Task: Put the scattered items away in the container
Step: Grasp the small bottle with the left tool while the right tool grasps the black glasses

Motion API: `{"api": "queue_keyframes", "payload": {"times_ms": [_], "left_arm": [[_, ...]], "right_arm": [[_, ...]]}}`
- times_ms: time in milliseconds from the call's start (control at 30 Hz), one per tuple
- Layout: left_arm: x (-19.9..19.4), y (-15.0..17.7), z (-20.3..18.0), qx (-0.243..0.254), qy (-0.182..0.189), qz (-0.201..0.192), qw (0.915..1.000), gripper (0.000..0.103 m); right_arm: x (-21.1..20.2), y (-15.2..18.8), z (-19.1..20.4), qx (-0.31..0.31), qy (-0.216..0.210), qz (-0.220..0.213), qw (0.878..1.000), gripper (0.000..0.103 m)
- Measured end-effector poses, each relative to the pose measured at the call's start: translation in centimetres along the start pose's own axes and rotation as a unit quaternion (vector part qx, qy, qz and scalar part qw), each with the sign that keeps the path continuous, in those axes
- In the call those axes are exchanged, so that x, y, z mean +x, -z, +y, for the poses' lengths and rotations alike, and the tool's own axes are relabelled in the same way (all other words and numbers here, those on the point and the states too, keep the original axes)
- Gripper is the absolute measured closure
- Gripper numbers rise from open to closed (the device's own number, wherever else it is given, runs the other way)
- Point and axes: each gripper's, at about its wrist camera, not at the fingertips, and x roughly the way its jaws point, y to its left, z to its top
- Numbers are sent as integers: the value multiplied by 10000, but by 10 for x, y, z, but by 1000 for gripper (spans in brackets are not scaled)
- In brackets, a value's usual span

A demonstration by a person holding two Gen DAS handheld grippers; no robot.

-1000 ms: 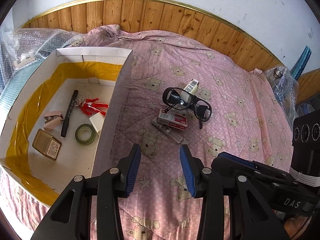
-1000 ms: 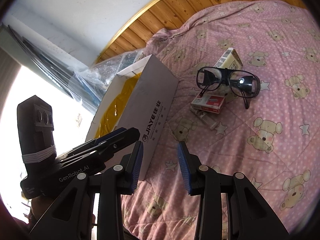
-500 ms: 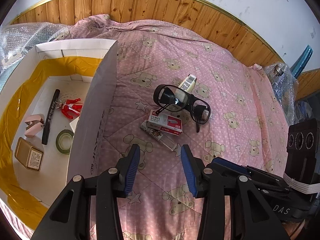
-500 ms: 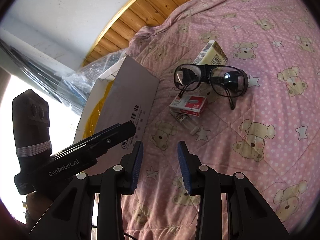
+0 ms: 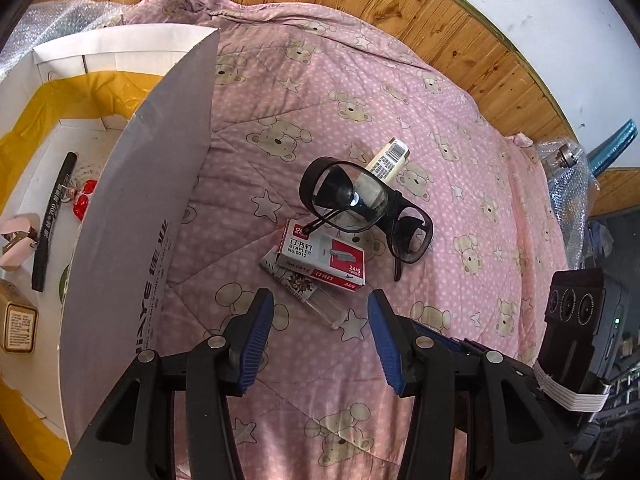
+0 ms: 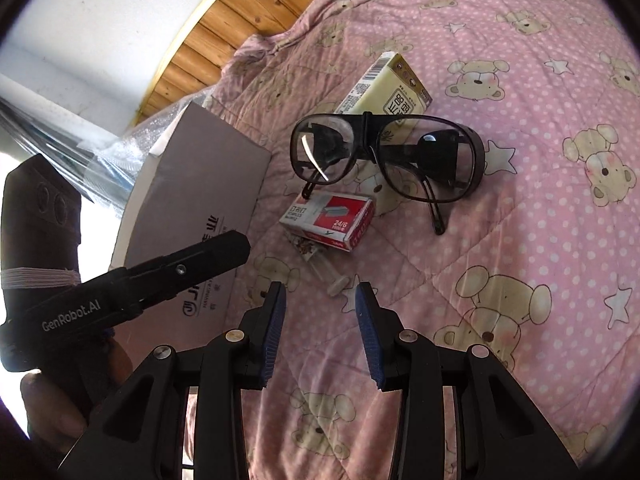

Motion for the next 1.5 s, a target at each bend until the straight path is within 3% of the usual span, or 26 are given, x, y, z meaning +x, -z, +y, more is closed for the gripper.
{"api": "queue_keyframes", "payload": {"times_ms": [367,500,600,667,833,1033,1133,1200,1300,1333,1500], "left_arm": [[22,-16,7,-113,28,137,9998,48],[28,-18,13,-182,-26,162,9997,48],[33,-18,17,-219,-33,207,9995,48],[39,-17,17,-212,-22,257,9994,46],[52,-12,12,-94,-84,394,9991,45],[58,-7,17,2,-247,435,9987,44],[58,-3,17,123,-315,363,9988,44],[56,-2,19,118,-359,324,9988,44],[52,1,24,121,-480,287,9984,44],[51,2,24,170,-524,278,9981,44],[51,6,22,332,-636,209,9972,46]], "right_arm": [[41,-5,-2,-248,-120,189,9994,63],[43,2,11,-512,-1009,513,9923,63],[26,-4,1,-656,-601,367,9954,61],[10,-15,-14,-617,-220,111,9978,55],[-23,-47,-46,-472,282,-549,9970,47],[-8,-77,-55,-881,687,-618,9918,45],[1,-84,-55,-908,596,-491,9929,45],[2,-74,-44,-1103,503,-139,9925,49],[1,-53,-23,-1361,-16,322,9902,50],[-1,-48,-16,-1490,-118,358,9881,50],[1,-52,-2,-1767,176,-28,9841,46]]}}
